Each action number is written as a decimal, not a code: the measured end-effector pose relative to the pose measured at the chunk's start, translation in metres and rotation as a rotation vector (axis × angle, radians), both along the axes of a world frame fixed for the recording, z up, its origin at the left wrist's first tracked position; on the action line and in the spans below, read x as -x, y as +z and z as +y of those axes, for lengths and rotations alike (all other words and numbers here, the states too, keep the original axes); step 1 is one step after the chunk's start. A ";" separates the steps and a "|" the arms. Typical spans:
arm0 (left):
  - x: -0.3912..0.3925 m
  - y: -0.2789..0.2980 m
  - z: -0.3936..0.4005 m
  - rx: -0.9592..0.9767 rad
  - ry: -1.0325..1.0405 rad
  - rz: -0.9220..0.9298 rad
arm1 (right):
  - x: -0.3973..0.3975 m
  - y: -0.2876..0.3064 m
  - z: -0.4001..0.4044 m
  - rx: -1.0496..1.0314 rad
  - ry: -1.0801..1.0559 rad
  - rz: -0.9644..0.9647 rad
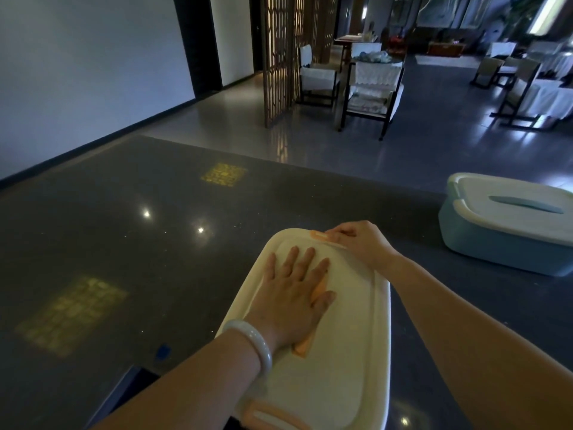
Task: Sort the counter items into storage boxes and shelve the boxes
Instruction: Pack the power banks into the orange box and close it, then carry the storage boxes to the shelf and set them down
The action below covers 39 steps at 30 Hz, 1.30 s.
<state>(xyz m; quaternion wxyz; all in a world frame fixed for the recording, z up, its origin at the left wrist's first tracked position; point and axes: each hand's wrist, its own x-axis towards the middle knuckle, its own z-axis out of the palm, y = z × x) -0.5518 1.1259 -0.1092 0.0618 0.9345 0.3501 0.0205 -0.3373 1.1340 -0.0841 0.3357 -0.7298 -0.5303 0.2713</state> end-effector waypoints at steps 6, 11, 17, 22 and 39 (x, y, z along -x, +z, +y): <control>0.001 0.006 -0.001 0.018 -0.005 0.003 | 0.002 0.000 0.006 0.125 0.008 -0.069; 0.003 0.014 0.000 0.049 -0.047 0.025 | 0.002 0.002 -0.002 0.154 -0.059 -0.055; 0.027 0.021 -0.013 -0.049 0.045 -0.019 | 0.000 -0.003 -0.037 0.175 -0.317 0.057; 0.086 0.011 -0.030 0.063 0.279 -0.113 | 0.002 -0.012 -0.092 0.148 -0.578 0.134; 0.136 0.002 -0.016 0.472 0.456 -0.373 | 0.046 -0.007 -0.207 0.399 -0.628 -0.045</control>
